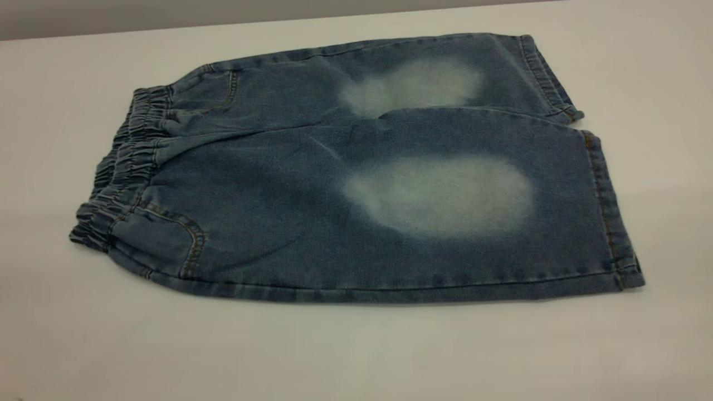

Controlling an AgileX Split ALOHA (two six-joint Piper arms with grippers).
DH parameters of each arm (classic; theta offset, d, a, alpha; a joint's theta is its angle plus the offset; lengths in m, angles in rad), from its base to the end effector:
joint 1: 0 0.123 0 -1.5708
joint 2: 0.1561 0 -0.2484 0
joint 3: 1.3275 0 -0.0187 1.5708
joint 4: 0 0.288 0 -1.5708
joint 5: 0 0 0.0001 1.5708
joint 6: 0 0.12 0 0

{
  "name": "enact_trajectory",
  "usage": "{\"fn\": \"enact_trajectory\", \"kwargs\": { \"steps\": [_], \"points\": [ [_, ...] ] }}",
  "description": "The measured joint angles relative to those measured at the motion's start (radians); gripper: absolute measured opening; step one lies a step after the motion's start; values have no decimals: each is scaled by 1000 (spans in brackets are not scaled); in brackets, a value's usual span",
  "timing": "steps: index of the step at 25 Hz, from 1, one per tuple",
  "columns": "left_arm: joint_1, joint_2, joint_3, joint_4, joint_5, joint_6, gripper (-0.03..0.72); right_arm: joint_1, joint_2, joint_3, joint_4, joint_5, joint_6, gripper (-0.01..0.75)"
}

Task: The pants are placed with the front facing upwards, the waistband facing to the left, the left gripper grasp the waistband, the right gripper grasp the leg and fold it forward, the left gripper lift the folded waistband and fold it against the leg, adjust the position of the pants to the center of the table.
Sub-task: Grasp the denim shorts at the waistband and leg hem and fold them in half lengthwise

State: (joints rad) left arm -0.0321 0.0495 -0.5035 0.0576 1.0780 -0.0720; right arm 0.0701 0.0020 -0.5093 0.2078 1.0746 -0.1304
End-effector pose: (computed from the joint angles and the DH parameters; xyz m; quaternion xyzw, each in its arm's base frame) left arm 0.0972 0.0030 0.2768 -0.0180 0.8688 0.0030 0.4949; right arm 0.0862 0.0279 0.2853 -0.0902 0.8456 0.0880 0.5188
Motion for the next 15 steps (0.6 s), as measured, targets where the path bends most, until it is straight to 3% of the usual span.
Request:
{"fn": "enact_trajectory", "kwargs": {
  "steps": [15],
  "points": [
    [0,584,-183,18,-266,-232,581,0,473,-174,74,-205,43,441]
  ]
}}
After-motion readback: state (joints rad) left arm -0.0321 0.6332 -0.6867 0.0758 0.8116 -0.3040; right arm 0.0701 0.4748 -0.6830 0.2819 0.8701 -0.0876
